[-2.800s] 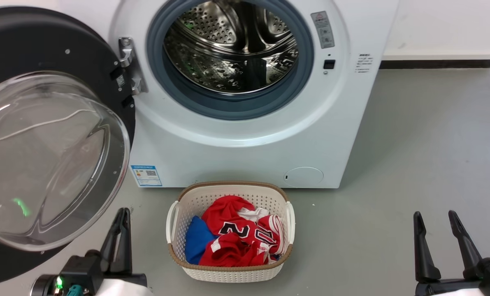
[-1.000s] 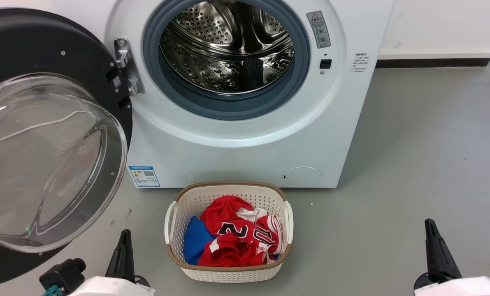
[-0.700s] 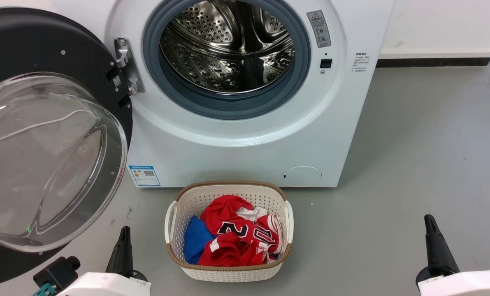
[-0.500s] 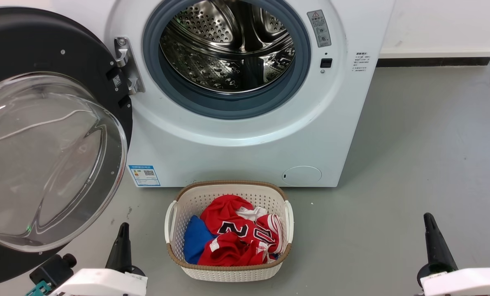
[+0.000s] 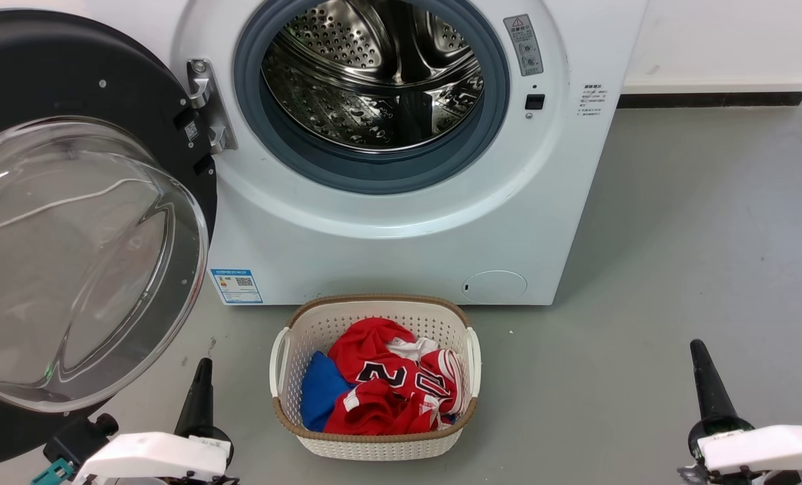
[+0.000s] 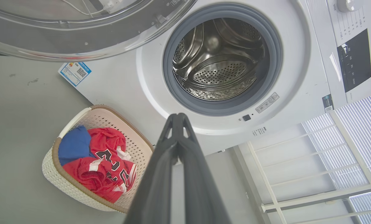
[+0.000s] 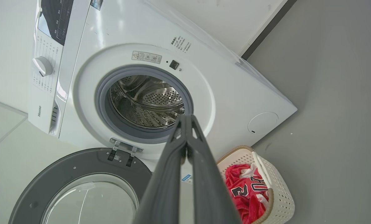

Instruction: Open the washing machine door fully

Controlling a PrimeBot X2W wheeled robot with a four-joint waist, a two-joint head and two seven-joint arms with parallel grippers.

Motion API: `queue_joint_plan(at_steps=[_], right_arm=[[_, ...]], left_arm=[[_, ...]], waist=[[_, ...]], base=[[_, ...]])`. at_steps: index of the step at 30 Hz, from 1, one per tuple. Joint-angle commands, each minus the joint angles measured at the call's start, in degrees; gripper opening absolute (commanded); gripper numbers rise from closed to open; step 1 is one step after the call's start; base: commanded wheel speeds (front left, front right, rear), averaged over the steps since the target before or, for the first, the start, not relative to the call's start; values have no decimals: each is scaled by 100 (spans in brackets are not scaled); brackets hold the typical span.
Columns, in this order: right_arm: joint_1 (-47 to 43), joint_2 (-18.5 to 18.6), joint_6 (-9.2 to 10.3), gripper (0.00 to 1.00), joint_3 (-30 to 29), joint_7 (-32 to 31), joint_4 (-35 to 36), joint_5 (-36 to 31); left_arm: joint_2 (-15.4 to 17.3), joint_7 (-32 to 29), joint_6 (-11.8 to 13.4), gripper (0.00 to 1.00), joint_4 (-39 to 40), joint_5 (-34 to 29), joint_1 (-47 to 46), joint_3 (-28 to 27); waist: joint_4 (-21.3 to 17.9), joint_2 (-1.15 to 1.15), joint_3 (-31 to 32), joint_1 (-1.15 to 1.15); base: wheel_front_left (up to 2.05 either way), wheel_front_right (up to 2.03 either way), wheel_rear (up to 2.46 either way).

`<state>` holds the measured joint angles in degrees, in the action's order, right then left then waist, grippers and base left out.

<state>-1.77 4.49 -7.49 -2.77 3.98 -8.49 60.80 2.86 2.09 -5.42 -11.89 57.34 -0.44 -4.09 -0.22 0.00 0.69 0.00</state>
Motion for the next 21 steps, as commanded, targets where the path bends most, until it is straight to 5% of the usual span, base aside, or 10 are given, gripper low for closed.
queue_joint_plan(at_steps=[1,21], right_arm=[[163,42,-1,0,-6,-25,22,159],[402,38,-1,0,-52,-330,-186,1334]], left_arm=[[3,-43,-22,0,33,157,-157,-25],[3,-347,-99,0,-59,1384,-324,-112]], waist=[[1,0,-2,0],[7,0,-27,0]], base=[[0,0,0],[0,0,0]])
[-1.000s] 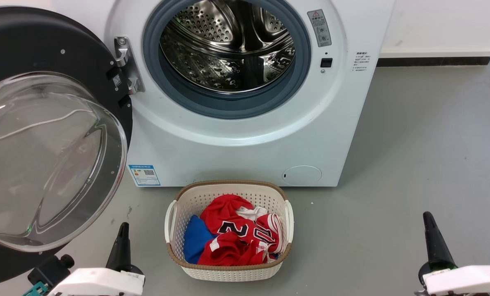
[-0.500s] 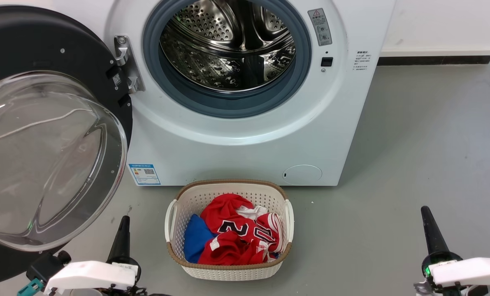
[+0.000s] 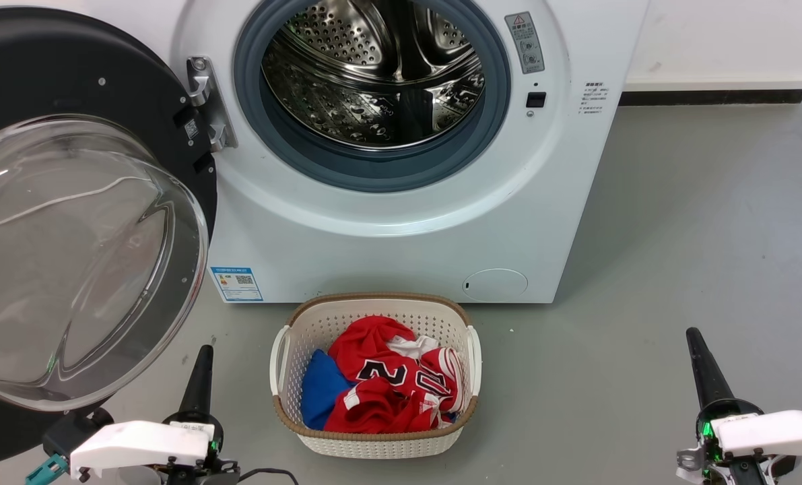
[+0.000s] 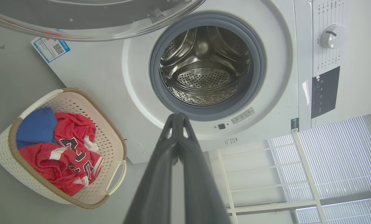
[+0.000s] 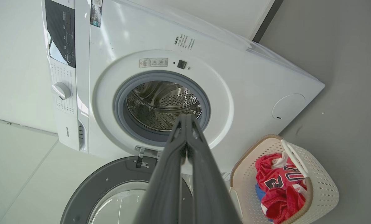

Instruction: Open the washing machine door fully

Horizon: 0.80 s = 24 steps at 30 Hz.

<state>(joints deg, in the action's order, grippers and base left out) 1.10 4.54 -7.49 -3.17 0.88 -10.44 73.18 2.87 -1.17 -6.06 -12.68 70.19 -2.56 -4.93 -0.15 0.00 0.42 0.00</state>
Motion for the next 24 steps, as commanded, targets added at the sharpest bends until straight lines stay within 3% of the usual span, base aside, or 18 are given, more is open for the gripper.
queue_joint_plan(at_steps=[1,24], right_arm=[[127,32,-1,0,-16,-37,1,154],[368,7,0,0,-78,-340,-199,1253]], left_arm=[[1,-34,-40,0,15,154,-122,-32],[0,-326,-106,0,-76,1315,-295,-109]], waist=[[1,0,-2,0],[8,0,-32,0]], base=[[0,0,0],[0,0,0]])
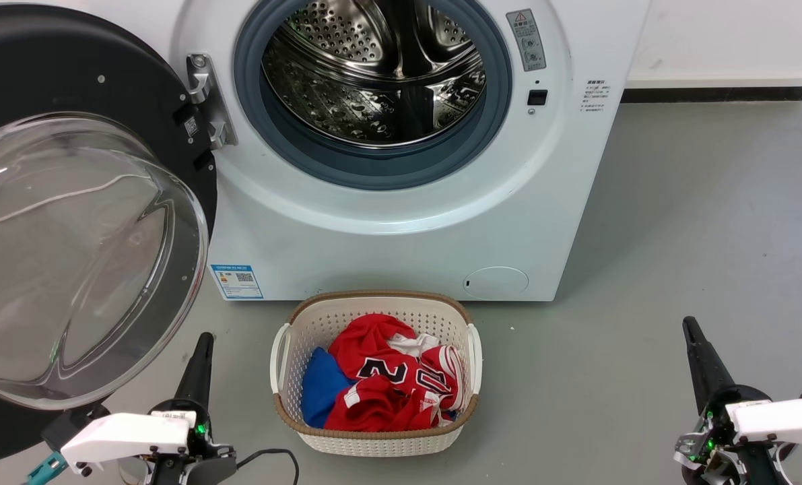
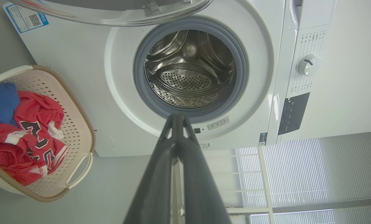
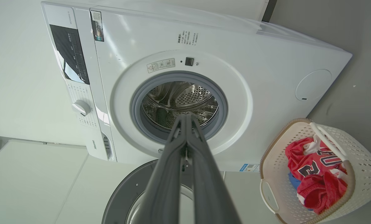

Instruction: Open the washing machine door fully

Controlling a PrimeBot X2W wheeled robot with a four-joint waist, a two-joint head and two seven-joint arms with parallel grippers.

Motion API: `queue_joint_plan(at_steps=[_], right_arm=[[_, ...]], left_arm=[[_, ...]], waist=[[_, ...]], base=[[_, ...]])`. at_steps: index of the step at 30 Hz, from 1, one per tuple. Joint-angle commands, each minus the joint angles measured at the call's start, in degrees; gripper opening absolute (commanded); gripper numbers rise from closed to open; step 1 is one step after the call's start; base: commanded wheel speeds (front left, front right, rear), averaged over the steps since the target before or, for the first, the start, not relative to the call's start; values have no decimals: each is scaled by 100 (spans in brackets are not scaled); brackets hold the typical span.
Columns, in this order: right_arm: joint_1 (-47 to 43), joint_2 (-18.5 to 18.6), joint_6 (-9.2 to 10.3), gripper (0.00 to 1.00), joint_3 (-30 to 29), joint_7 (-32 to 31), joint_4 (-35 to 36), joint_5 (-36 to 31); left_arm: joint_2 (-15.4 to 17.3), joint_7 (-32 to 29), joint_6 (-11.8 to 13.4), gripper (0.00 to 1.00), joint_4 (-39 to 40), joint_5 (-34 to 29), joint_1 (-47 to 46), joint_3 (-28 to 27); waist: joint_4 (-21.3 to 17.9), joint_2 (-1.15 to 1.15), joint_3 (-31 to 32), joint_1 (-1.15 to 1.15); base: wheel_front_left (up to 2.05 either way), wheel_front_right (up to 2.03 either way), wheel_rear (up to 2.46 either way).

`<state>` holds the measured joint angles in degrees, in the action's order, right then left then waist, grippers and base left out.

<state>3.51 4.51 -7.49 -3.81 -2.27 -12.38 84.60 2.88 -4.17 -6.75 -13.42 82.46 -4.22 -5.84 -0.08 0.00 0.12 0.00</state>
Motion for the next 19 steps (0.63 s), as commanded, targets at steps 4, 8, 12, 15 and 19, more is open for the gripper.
queue_joint_plan(at_steps=[4,8,12,15,19], right_arm=[[166,5,0,0,-24,-75,-34,275],[187,-1,0,0,-36,-133,-68,447],[223,-6,0,0,-48,-179,-102,597],[261,-11,0,0,-56,-207,-123,719],[280,-17,0,0,-66,-250,-151,872]], left_arm=[[-1,-72,-48,0,-18,275,-133,-32],[-1,-124,-55,0,-29,448,-167,-45],[-1,-165,-68,0,-43,622,-193,-58],[-1,-185,-75,0,-52,744,-214,-68],[-1,-229,-81,0,-64,908,-221,-79]], waist=[[2,0,-6,0],[3,0,-11,0],[4,0,-16,0],[5,0,-20,0],[7,0,-26,0]], base=[[0,0,0],[0,0,0],[0,0,0],[0,0,0],[0,0,0]])
